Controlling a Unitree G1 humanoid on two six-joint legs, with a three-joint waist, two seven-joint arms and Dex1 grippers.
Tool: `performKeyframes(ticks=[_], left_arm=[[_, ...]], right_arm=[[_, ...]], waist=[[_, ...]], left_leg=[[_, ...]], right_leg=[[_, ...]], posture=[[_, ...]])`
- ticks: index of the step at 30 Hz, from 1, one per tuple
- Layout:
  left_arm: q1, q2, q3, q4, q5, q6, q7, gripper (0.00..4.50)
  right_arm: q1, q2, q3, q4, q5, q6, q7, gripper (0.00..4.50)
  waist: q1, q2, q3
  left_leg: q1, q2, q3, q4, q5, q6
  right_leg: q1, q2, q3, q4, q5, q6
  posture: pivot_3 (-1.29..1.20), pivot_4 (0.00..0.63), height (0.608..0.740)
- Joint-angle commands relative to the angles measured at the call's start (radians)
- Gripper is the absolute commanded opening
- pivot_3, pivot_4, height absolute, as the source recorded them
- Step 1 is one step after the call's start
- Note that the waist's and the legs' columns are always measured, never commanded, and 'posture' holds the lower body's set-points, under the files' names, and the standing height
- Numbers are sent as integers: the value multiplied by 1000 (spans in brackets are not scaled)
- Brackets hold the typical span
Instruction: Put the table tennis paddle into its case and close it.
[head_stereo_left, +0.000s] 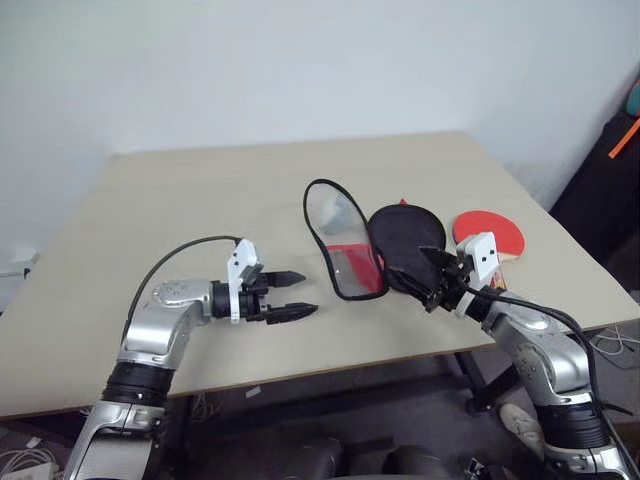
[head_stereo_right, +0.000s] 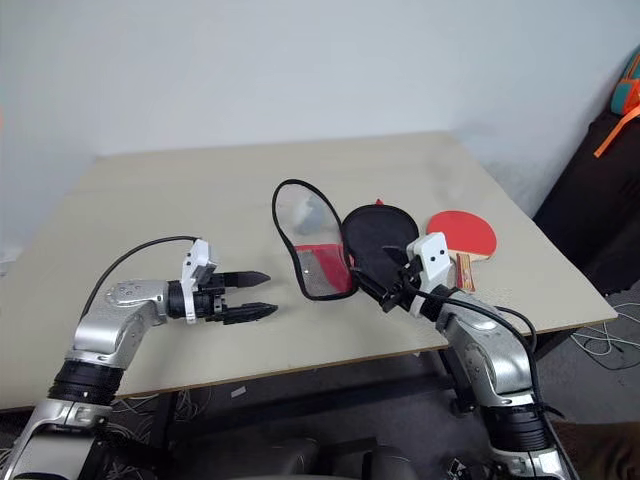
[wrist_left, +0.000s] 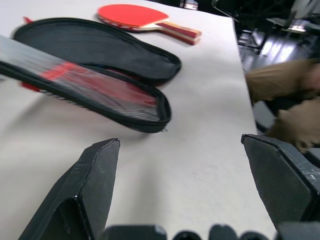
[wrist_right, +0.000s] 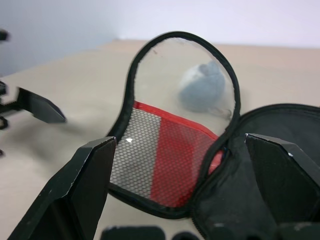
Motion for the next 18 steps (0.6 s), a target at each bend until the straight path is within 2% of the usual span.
performKeyframes(ticks=[1, 6, 13, 18], left_arm=[[21, 15, 23, -70, -19, 10, 7, 4202], [10, -11, 3, -106, -29, 38, 20, 4202], [-86, -74, -50, -42, -7, 35, -4, 4202], [-139, -130, -84, 6, 10, 21, -10, 4202]], right_arm=[[-44, 0, -12, 9, -20, -40, 1, 4477], [-59, -5, -26, 43, -52, -54, -14, 4477], [-102, -16, -159, 121, -67, 79, -201, 4477], [-144, -41, -261, 258, -80, 126, -300, 4477]], waist=[[0, 0, 0], [1, 0, 0], [2, 0, 0], [-1, 0, 0]], left_leg=[[0, 0, 0, 0, 0, 0], [0, 0, 0, 0, 0, 0], [0, 0, 0, 0, 0, 0], [0, 0, 0, -1, 0, -1]], right_leg=[[0, 0, 0, 0, 0, 0], [0, 0, 0, 0, 0, 0], [0, 0, 0, 0, 0, 0], [-1, 0, 1, 0, 0, 0]], posture=[[0, 0, 740], [0, 0, 740], [0, 0, 740], [0, 0, 740]])
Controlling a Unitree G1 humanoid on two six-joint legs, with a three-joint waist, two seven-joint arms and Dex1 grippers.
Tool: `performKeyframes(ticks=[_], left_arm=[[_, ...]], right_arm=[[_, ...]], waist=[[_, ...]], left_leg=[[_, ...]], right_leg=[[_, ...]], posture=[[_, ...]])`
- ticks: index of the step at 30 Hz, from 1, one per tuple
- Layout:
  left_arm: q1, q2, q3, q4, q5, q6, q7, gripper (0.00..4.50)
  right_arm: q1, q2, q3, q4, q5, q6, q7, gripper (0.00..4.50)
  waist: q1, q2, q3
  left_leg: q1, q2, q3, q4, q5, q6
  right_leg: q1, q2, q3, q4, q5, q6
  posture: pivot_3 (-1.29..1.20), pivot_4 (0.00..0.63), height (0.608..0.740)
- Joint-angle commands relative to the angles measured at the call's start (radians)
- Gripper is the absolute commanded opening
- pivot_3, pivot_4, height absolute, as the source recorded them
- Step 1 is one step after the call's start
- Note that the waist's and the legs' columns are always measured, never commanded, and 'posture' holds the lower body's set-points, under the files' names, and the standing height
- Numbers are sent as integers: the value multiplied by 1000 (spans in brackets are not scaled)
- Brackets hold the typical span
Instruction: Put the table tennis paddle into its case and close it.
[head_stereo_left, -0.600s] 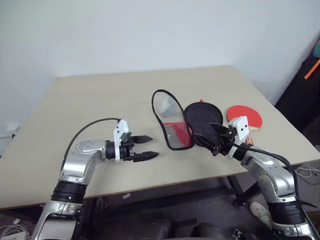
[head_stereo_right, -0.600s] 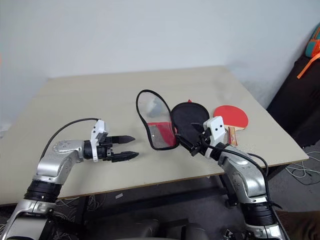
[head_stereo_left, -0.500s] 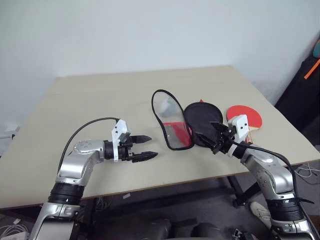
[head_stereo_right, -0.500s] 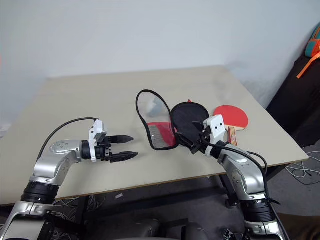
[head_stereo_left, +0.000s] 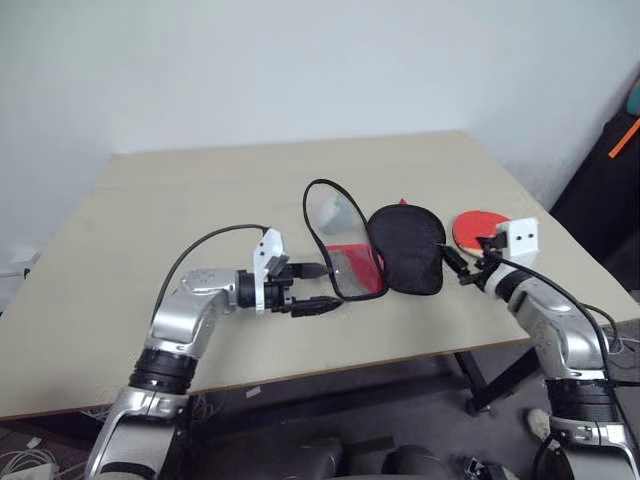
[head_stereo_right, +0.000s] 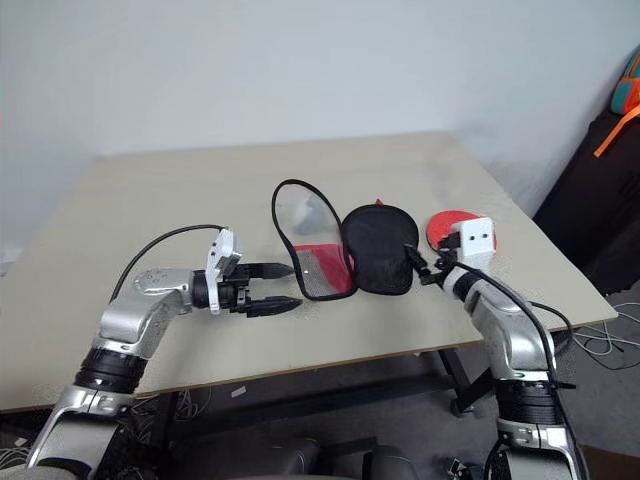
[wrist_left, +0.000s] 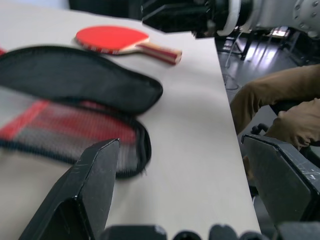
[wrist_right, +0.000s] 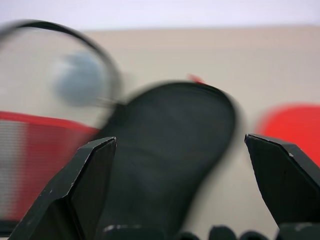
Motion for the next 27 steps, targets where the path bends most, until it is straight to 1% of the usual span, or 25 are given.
performKeyframes(ticks=[1, 4, 9, 14, 16, 20, 24, 27], left_arm=[[-39, -17, -19, -1, 4, -14, -10, 4202], [-48, 5, -15, -23, -11, -7, -47, 4202], [-55, 11, -15, -60, -22, 6, -58, 4202], [-28, -5, -25, -101, -24, 20, -42, 4202], [-21, -9, -23, -106, -21, 20, -34, 4202], [-10, -4, -13, -116, -23, 26, -25, 4202], [3, 9, -12, -90, -3, -5, -30, 4202], [6, 9, -6, -84, -7, -13, -25, 4202]], right_arm=[[-68, -33, -79, 106, -19, 35, -75, 4477], [-143, -50, -126, 255, -30, 52, -136, 4477], [-266, -103, -111, 508, -65, 0, -98, 4477], [-375, -107, -68, 695, -102, -54, -40, 4477], [-413, -94, -49, 739, -108, -66, -12, 4477], [-456, -67, -26, 785, -124, -72, -1, 4477], [-460, -33, 11, 800, -149, -51, 1, 4477], [-448, -20, 34, 824, -183, -53, -24, 4477]], waist=[[-2, 0, 0], [-13, 0, 0], [-30, 1, 0], [-39, 1, 0], [-42, 1, 0], [-44, 1, 0], [-44, 1, 0], [-43, 1, 0]], left_leg=[[0, 0, 0, 0, 0, 0], [0, 0, 1, -1, 1, -1], [0, 0, 1, -4, 1, -1], [0, 0, 1, -4, 1, -1], [0, 0, 1, -4, 1, -1], [0, 1, 1, -4, 1, -1], [0, 1, 1, -3, 1, -1], [0, 1, 1, -3, 1, -1]], right_leg=[[0, 0, 0, 0, 0, 0], [-1, 0, 1, 0, 0, -1], [-2, 0, 2, 0, 0, -1], [-2, 0, 2, 0, 0, -1], [-2, 0, 2, 0, 0, -1], [-2, 0, 2, 0, 0, -1], [-2, 0, 2, 0, 0, -1], [-2, 0, 2, 0, 0, -1]], posture=[[0, 0, 740], [0, 0, 740], [0, 0, 740], [0, 0, 740], [0, 0, 740], [0, 0, 740], [0, 0, 740], [0, 0, 740]])
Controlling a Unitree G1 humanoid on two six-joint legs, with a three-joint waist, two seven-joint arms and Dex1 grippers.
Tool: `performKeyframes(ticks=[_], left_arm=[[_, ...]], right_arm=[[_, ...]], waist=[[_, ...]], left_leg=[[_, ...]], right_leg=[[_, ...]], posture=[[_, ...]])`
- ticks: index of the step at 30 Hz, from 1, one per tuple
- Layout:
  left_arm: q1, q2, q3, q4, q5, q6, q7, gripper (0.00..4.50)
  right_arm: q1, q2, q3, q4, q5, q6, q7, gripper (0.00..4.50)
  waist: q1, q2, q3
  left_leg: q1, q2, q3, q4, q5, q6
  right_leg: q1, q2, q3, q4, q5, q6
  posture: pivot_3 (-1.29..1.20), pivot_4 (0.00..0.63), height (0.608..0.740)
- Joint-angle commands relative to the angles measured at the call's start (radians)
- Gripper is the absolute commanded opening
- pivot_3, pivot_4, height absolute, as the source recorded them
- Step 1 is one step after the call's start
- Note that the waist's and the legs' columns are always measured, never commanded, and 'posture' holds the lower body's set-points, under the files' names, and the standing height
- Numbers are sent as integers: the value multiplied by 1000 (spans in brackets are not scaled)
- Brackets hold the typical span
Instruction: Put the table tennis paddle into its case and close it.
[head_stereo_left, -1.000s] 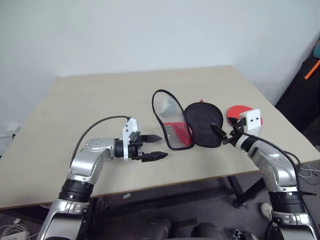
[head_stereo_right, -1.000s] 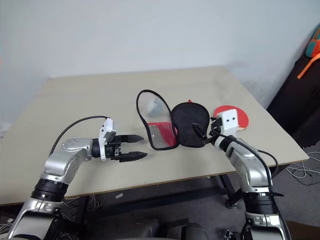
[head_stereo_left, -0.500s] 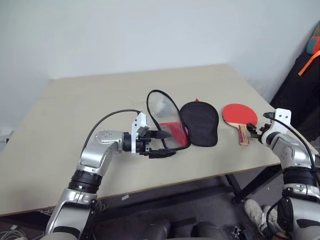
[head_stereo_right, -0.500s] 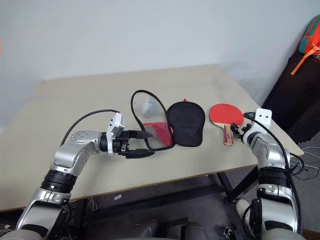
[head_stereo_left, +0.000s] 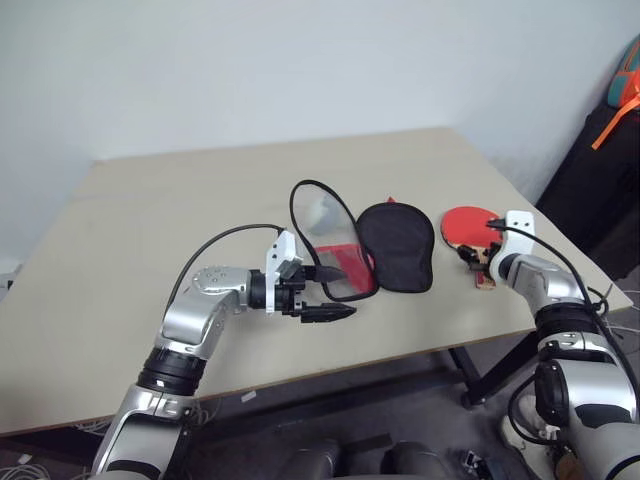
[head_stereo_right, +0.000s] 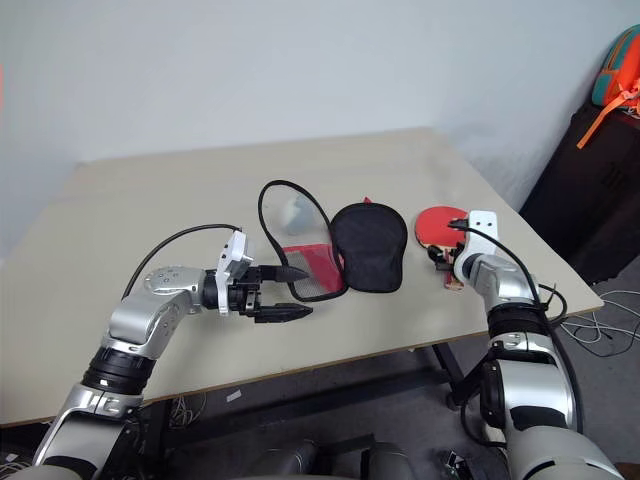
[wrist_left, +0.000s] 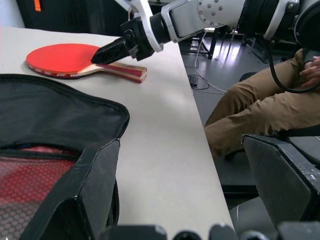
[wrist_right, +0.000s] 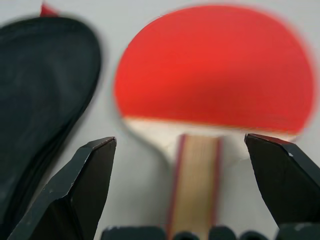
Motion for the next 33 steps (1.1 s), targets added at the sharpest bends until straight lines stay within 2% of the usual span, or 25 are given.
performKeyframes(ticks=[1, 15, 20, 23, 24, 30, 31, 33], left_arm=[[-13, 1, 24, -11, -11, -21, 8, 4202], [-5, -15, 9, 32, -3, -66, 3, 4202], [-5, -20, 8, 51, 3, -86, -2, 4202], [-16, -33, 25, 38, -28, -55, 5, 4202], [-17, -34, 25, 39, -26, -59, 6, 4202], [30, -23, 16, 38, -6, -95, -1, 4202], [41, -20, 17, 34, -6, -97, -1, 4202], [56, -15, 16, 33, 0, -107, 0, 4202]], right_arm=[[-7, -2, 30, 15, -47, 1, -31, 4477], [79, 12, -28, -191, -24, 114, -118, 4477], [94, 45, -39, -196, -21, 63, -132, 4477], [84, 54, -46, -174, -28, 30, -150, 3946], [79, 53, -44, -165, -34, 24, -155, 3647], [55, 45, -37, -126, -46, -7, -165, 1454], [52, 43, -39, -120, -45, -12, -168, 1249], [47, 40, -51, -105, -40, -19, -178, 1184]], waist=[[1, 0, 0], [2, 0, 0], [0, 1, -1], [-1, 1, -1], [-1, 1, -1], [-1, 1, -1], [-1, 1, -1], [0, 1, -1]], left_leg=[[0, 0, 0, 0, 0, 0], [0, 0, 0, 1, 0, 0], [0, 0, 0, 0, 0, 0], [0, 0, 0, 0, 0, 0], [0, 0, 0, 0, 0, 0], [1, 0, 1, 1, 0, 0], [1, 0, 1, 1, 0, 0], [1, 0, 1, 1, 0, 0]], right_leg=[[1, 0, 0, 0, 0, 0], [1, 0, 0, 0, 0, 0], [0, 0, 0, 0, 0, 0], [0, 0, 1, 0, 0, 0], [0, 0, 1, 0, 0, 0], [1, 0, 1, 0, 0, 0], [1, 0, 1, 0, 0, 0], [1, 0, 1, 0, 0, 0]], posture=[[0, 0, 740], [0, 0, 740], [0, 0, 740], [0, 0, 740], [0, 0, 740], [0, 0, 740], [0, 0, 740], [0, 0, 740]])
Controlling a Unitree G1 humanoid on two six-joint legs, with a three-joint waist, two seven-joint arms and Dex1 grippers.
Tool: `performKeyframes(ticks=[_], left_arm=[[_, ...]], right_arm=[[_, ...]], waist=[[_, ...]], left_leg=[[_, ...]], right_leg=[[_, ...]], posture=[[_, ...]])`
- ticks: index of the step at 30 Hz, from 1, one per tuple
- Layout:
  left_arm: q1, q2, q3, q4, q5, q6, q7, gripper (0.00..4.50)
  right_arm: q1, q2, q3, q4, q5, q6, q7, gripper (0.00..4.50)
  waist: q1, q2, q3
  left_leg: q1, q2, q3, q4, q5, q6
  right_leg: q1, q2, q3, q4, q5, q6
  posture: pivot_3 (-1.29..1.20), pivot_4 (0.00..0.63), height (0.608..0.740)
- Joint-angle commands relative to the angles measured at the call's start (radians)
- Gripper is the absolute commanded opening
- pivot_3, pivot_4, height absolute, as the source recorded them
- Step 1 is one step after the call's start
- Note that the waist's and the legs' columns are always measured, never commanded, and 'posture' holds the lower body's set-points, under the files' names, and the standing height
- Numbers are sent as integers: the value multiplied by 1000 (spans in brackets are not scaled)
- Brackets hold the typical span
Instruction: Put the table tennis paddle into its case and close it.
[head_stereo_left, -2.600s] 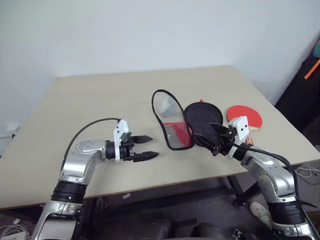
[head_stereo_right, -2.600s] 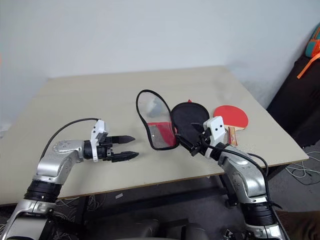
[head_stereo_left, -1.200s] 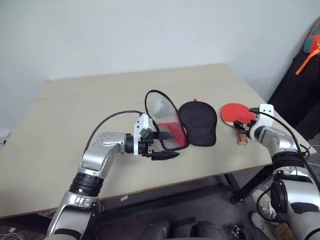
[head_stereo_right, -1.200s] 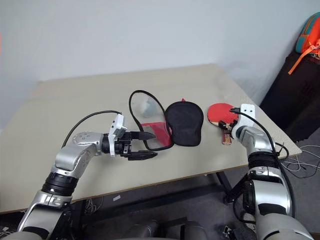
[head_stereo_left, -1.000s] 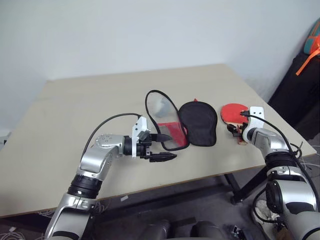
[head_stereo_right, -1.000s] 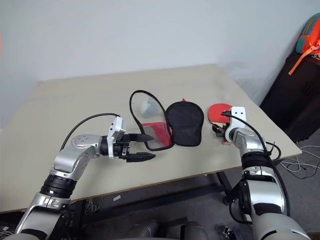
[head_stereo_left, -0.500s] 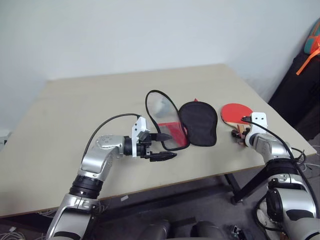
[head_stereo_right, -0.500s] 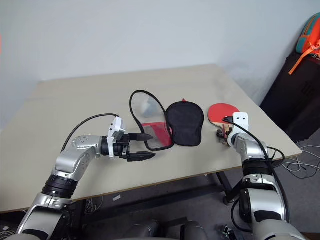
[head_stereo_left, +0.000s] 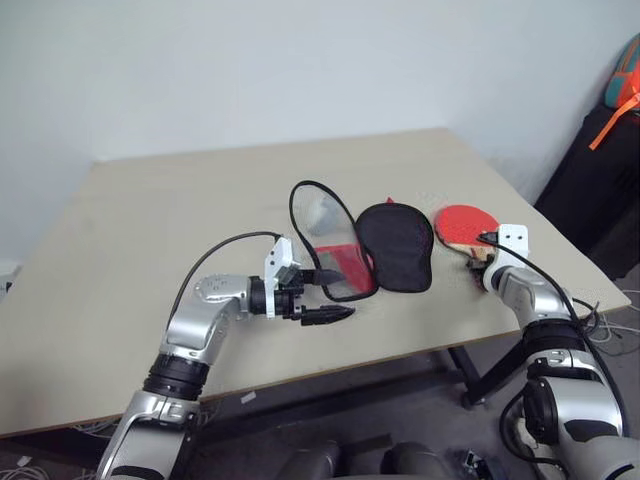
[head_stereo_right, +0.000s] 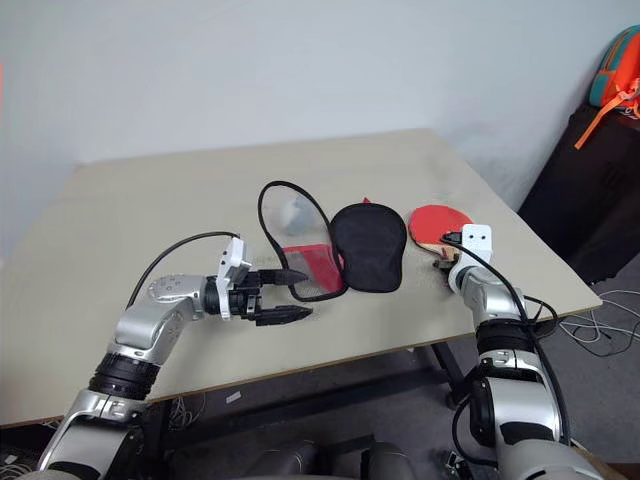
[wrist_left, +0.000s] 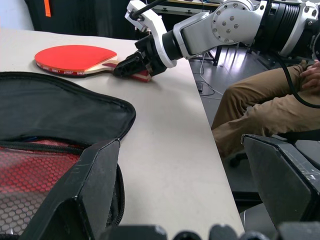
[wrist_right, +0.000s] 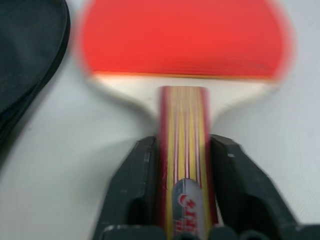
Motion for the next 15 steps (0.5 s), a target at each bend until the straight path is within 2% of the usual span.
performKeyframes(ticks=[1, 5, 9, 15], left_arm=[[9, 14, 14, -27, -1, -24, -4, 4202], [7, 20, 34, -16, -9, -23, 0, 4202], [-2, 27, 52, -13, -25, -2, 4, 4202], [-13, 38, 57, -58, -48, 38, -5, 4202]], right_arm=[[-42, -17, -38, 12, 5, -40, -33, 1184], [-54, -17, -37, -37, -1, -53, -56, 1184], [-82, 30, -14, -114, 5, -11, -79, 1184], [-150, 212, -13, -213, 64, 84, -122, 1184]], waist=[[0, 0, 0], [5, 0, 0], [-1, 2, 0], [-40, 2, 0]], left_leg=[[0, 0, 0, 0, 0, 0], [0, -1, 0, 1, 0, 0], [-1, -1, 0, -1, 0, 0], [-1, 1, 1, -5, 1, -1]], right_leg=[[0, 0, 0, 0, 0, 0], [1, 0, 0, 0, 0, 0], [-2, -1, 1, 0, 0, 0], [-5, 0, 1, 1, 0, 0]], posture=[[0, 0, 740], [0, 0, 740], [0, 0, 740], [0, 0, 740]])
